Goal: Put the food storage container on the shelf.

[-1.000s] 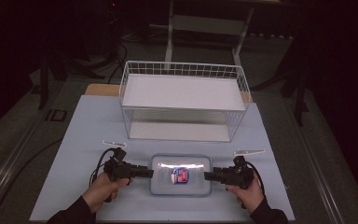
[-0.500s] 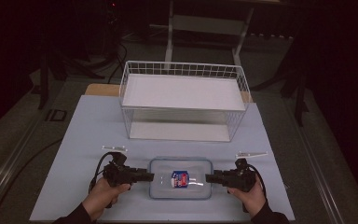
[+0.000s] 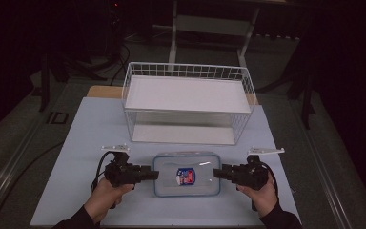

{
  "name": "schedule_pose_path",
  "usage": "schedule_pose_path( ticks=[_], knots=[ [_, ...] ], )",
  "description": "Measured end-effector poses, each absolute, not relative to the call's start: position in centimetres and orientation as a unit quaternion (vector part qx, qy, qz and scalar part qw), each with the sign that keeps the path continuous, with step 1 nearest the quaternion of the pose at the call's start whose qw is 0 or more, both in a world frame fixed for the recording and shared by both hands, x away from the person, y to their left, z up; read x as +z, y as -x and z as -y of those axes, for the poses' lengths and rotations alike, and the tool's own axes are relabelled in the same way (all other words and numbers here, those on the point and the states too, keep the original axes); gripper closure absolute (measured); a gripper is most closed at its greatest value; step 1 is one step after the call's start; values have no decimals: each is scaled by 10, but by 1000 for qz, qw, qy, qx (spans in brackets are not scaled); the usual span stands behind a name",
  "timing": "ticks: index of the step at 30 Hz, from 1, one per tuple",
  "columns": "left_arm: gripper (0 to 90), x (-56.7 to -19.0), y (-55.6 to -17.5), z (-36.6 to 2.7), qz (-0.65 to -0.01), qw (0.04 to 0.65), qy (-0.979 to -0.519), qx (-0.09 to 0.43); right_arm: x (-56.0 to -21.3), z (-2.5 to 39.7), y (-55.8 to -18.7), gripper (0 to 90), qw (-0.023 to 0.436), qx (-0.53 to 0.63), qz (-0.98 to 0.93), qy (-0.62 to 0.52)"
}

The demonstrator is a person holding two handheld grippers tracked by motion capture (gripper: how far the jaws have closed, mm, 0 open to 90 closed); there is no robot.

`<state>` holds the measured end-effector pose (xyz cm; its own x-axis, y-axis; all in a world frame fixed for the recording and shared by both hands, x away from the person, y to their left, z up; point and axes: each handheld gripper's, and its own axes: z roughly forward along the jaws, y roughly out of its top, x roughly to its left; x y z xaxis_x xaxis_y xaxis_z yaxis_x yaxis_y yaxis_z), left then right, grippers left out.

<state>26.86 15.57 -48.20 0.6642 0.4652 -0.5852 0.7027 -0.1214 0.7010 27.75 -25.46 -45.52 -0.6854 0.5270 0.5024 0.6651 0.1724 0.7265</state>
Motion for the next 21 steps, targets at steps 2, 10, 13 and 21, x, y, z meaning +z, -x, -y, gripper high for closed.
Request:
schedule_pose_path(
  ticks=[2,10,13,21],
  knots=[
    [563,-475,-271,-155,-392,539,-738,-108,-447,256,-280,561,61,-515,763,387],
    [563,-448,-282,-155,-387,553,-732,-88,-417,256,-291,560,41,-532,754,384],
    [562,-435,-287,-155,-386,558,-730,-78,-406,256,-297,560,34,-540,748,384],
    [563,-394,-306,-159,-372,571,-729,-56,-375,254,-309,560,17,-562,737,374]
  ],
)
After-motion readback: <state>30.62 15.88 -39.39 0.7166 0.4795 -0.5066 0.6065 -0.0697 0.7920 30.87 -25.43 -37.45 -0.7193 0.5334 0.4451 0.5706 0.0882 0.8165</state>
